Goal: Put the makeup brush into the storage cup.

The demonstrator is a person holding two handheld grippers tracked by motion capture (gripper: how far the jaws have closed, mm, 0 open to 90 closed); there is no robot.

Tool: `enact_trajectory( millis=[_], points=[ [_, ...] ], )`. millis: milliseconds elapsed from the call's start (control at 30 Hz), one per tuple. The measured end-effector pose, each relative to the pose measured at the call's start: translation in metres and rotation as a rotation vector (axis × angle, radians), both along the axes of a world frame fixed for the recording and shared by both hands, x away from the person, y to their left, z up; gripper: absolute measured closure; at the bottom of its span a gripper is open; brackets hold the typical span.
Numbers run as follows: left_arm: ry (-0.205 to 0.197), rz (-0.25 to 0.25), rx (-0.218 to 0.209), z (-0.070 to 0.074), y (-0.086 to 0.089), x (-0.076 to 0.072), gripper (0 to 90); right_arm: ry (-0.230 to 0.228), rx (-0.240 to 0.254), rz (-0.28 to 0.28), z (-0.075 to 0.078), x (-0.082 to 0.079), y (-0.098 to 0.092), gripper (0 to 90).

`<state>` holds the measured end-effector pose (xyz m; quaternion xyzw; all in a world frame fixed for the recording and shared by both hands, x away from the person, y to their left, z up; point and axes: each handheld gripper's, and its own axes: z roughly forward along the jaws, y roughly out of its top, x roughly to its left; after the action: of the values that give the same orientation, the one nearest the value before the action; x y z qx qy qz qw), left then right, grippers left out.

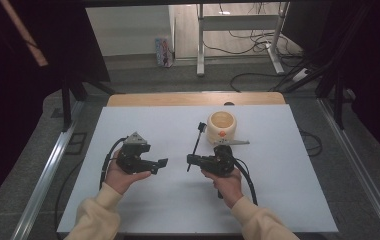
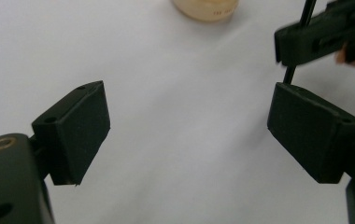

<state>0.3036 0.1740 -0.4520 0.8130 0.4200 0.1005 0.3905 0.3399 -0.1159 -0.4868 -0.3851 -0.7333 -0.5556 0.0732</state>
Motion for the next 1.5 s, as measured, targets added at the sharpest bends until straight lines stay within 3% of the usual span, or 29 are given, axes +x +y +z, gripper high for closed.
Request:
enact_trajectory(
  millis=[133, 267, 567, 1167, 1500],
  points=[
    [0.003, 0.021, 0.006, -0.008, 0.005, -0.008, 15.3, -0.005, 0.005, 0.0, 0.002, 0.0, -0.002, 85.2],
    [-0.026, 0.056, 0.016, -0.013, 0.011, -0.019, 18.3, -0.014, 0.004, -0.003, 0.003, 0.0, -0.004, 85.1],
    [-0.002, 0.091, 0.026, -0.025, 0.026, -0.038, 16.9, -0.021, 0.008, -0.007, 0.005, 0.001, -0.005, 85.1],
    [0.009, 0.112, 0.042, -0.035, 0.039, -0.041, 15.8, -0.069, 0.007, -0.011, 0.015, 0.0, -0.009, 85.1],
    [0.015, 0.143, 0.062, -0.042, 0.056, -0.052, 14.9, -0.076, 0.006, -0.016, 0.017, 0.001, -0.009, 85.1]
  ],
)
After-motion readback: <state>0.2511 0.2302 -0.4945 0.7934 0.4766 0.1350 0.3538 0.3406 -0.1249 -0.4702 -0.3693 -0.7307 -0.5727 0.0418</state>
